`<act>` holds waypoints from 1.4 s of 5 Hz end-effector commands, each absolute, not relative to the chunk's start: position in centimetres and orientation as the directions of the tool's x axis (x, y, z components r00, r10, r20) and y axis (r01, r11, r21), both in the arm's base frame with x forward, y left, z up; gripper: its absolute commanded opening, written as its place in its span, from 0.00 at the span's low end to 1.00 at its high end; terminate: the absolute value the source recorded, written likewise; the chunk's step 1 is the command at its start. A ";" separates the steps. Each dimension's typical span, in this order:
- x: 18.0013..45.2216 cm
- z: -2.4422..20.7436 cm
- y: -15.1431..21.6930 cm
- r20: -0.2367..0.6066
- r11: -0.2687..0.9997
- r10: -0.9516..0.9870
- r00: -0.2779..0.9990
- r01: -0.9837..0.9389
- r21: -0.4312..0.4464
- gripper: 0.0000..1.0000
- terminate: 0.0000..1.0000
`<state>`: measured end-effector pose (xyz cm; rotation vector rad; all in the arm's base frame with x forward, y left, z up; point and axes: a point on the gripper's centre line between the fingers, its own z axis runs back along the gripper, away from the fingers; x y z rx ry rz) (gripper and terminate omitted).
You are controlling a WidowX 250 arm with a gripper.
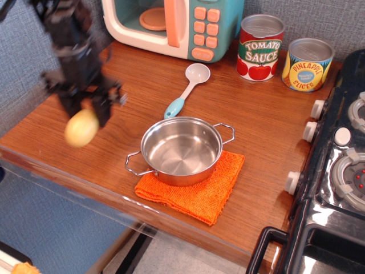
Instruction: Put the potato into the pot.
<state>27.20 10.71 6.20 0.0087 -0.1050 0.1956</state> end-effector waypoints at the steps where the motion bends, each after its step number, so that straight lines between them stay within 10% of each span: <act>1: 30.6 11.0 3.0 0.234 0.996 0.081 0.969 -0.069 -0.062 0.00 0.00; 3: 32.4 9.2 -0.4 0.208 1.000 0.022 0.978 -0.019 -0.016 0.00 0.00; 4: 31.9 8.3 -0.5 0.178 1.000 -0.014 0.984 0.010 0.024 1.00 0.00; 7: 31.8 12.7 2.2 0.188 1.000 0.029 0.982 -0.027 -0.013 1.00 0.00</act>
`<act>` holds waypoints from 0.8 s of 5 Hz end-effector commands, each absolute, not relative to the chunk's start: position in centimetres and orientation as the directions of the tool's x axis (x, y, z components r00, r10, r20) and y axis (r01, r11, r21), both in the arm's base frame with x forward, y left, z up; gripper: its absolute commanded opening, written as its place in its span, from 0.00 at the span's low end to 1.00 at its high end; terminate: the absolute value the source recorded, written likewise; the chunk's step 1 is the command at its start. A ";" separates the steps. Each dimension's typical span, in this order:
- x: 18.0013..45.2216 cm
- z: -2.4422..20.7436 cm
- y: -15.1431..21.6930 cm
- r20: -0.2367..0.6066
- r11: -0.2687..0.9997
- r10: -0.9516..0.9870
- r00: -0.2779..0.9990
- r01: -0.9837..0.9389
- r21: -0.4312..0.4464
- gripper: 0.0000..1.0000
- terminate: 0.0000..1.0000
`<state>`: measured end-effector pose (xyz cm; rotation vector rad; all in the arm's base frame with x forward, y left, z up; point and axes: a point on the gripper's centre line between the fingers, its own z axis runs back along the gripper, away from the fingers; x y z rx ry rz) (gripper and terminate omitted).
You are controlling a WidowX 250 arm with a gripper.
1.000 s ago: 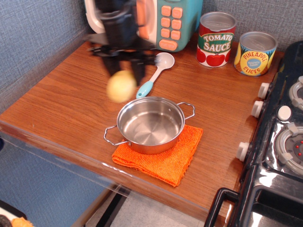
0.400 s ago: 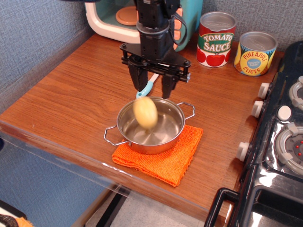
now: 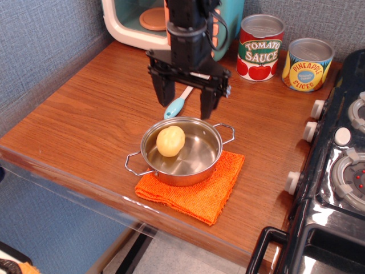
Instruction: Put the potato into the pot.
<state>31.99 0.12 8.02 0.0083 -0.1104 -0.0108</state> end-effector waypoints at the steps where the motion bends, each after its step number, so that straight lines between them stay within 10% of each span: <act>1: 31.7 12.9 3.5 0.136 0.999 0.045 0.990 -0.042 -0.027 1.00 0.00; 4: 31.4 12.6 4.0 0.116 1.000 0.027 0.993 -0.025 -0.018 1.00 0.00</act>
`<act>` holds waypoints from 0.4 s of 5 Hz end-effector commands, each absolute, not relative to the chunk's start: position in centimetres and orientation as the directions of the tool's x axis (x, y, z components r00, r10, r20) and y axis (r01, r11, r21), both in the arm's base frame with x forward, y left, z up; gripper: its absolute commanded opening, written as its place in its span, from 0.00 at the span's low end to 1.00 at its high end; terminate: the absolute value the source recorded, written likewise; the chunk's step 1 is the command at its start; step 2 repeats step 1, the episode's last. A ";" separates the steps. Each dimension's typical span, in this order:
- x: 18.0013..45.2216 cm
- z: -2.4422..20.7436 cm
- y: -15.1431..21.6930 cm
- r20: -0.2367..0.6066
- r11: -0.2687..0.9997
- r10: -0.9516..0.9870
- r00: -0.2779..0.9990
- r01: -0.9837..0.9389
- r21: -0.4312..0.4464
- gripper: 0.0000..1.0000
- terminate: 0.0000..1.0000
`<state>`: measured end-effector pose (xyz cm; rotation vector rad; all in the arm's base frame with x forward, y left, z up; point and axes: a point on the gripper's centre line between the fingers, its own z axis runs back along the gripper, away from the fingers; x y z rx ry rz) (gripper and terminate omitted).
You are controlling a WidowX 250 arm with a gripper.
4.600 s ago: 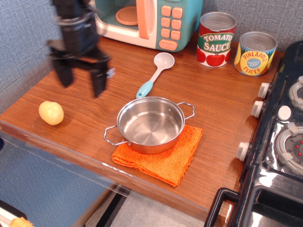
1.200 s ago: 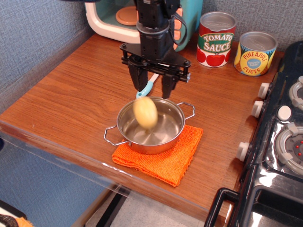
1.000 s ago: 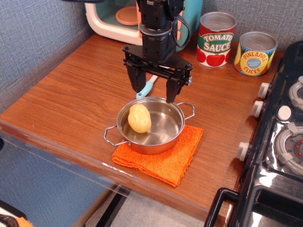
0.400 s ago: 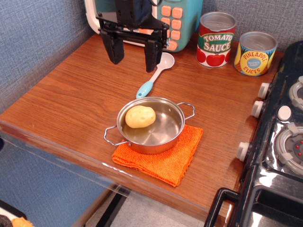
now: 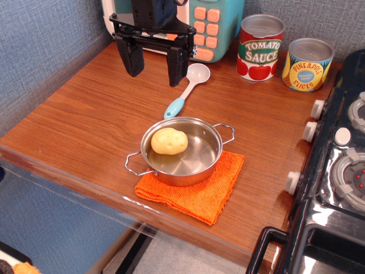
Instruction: Put the potato into the pot.
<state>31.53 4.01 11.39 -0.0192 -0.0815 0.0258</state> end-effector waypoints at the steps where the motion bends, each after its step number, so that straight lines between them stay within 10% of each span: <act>1: 31.4 12.6 4.0 0.116 1.000 0.027 0.993 -0.025 -0.018 1.00 1.00; 2: 31.4 12.6 4.0 0.116 1.000 0.027 0.993 -0.025 -0.018 1.00 1.00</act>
